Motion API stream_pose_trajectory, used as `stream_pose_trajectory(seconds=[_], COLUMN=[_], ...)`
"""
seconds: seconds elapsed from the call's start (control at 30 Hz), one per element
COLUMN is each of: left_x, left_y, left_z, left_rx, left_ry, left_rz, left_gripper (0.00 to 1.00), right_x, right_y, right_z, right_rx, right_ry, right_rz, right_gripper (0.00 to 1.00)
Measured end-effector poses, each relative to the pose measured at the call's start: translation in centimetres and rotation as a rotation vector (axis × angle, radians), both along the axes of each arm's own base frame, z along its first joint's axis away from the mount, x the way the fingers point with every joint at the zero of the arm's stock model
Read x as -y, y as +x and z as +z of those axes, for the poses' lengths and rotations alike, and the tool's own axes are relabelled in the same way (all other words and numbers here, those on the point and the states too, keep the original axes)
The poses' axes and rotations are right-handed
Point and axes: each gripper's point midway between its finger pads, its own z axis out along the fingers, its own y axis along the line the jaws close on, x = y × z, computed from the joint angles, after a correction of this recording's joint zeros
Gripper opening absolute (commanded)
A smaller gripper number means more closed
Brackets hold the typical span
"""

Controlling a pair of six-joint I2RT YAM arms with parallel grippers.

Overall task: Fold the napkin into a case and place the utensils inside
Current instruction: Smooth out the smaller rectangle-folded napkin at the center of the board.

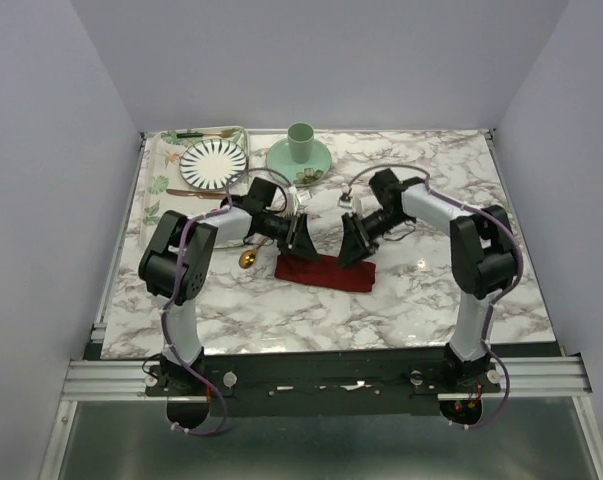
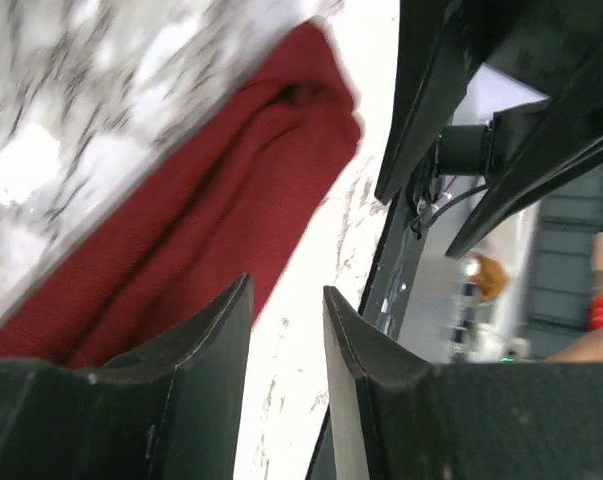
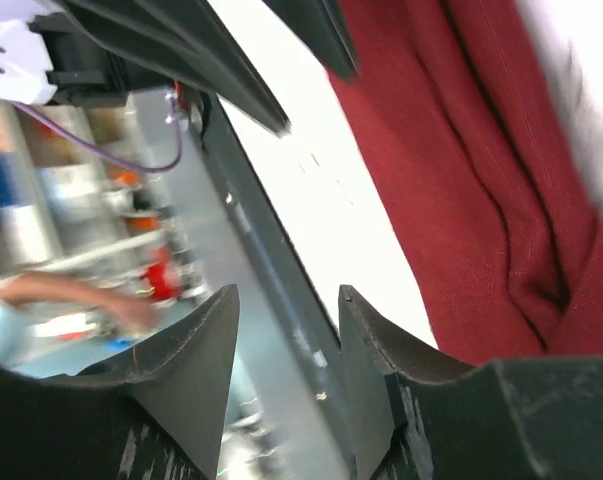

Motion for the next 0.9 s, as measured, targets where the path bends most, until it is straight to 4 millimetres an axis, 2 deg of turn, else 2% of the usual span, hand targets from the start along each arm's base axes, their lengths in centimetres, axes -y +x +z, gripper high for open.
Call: stream_pose_trajectory(seconds=[0.03,0.13,0.23,0.27,0.33,0.47,0.57,0.8,0.9], left_x=[0.0,-0.3,-1.2,-1.8,-2.8,-5.3,-6.8,-8.1,-8.3], left_y=[0.2,1.3,2.0,2.4,2.9,3.9,4.2,3.6,3.5], left_z=[0.9,5.1,9.1,10.3,11.4,11.8,11.4,11.4,10.9], left_rx=[0.039,0.242,0.442,0.512,0.583,0.682,0.725,0.755,0.743], left_ry=[-0.002,-0.010,-0.012,-0.009,0.006,0.063,0.111,0.148,0.158], left_rz=[-0.011,-0.030,-0.024,-0.010,0.016,0.071,0.092,0.107,0.109], left_gripper=[0.47,0.55,0.61,0.62,0.64,0.66,0.66,0.65,0.65], right_x=[-0.2,-0.6,-0.5,-0.2,0.1,0.9,1.3,-0.3,-1.1], right_y=[1.1,4.0,6.6,7.3,8.8,10.9,11.1,9.6,8.9], right_z=[2.0,6.0,7.1,6.8,5.5,1.9,0.1,-1.0,-2.1], right_rx=[0.078,0.293,0.447,0.471,0.502,0.521,0.527,0.553,0.542], right_ry=[0.016,0.035,0.001,-0.028,-0.085,-0.191,-0.252,-0.270,-0.267], right_rz=[0.009,0.034,0.061,0.072,0.097,0.151,0.200,0.301,0.344], right_gripper=[0.52,0.54,0.59,0.61,0.66,0.70,0.71,0.71,0.71])
